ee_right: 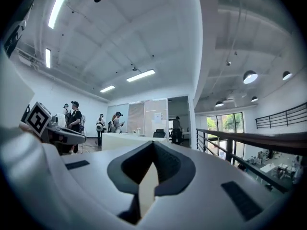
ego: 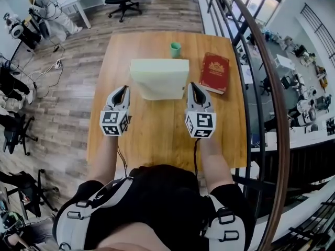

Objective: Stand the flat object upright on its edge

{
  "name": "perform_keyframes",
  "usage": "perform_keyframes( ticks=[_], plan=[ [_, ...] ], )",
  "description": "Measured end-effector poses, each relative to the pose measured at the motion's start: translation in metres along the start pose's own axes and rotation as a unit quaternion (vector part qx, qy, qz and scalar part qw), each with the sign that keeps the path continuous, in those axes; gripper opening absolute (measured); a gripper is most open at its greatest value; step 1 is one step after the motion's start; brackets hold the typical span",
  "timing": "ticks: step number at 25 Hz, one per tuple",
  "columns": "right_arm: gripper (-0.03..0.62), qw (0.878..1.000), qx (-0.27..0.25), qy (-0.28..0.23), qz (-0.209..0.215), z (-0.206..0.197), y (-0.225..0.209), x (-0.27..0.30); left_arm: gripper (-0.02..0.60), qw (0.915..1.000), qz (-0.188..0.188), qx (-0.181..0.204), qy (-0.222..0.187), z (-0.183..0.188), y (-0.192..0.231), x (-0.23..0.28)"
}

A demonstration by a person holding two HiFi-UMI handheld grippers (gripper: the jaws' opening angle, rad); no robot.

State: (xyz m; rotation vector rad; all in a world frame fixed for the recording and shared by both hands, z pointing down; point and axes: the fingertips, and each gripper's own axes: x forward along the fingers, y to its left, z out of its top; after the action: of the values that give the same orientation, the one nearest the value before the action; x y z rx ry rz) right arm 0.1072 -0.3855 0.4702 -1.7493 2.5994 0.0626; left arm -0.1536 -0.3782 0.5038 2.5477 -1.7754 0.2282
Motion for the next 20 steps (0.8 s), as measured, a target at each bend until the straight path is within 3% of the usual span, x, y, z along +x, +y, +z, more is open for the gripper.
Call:
perform_keyframes(
  ticks=[5,10,20],
  plan=[
    [0.005,1.0,-0.018,-0.008,-0.016,0.015,0.008,-0.031,0.006,0.9989,0.036,-0.027,-0.011,0.006,-0.004,-0.037],
    [0.003,1.0,0.005,-0.001,-0.006,-0.002,0.018,-0.049,0.006,0.9991,0.035,-0.025,0.006,-0.008,-0.016,-0.062],
    [0.003,1.0,-0.003,-0.008,-0.012,0.0,0.028,-0.057,0.006,0.9996,0.018,-0.017,-0.013,0.015,-0.031,-0.064]
  ],
)
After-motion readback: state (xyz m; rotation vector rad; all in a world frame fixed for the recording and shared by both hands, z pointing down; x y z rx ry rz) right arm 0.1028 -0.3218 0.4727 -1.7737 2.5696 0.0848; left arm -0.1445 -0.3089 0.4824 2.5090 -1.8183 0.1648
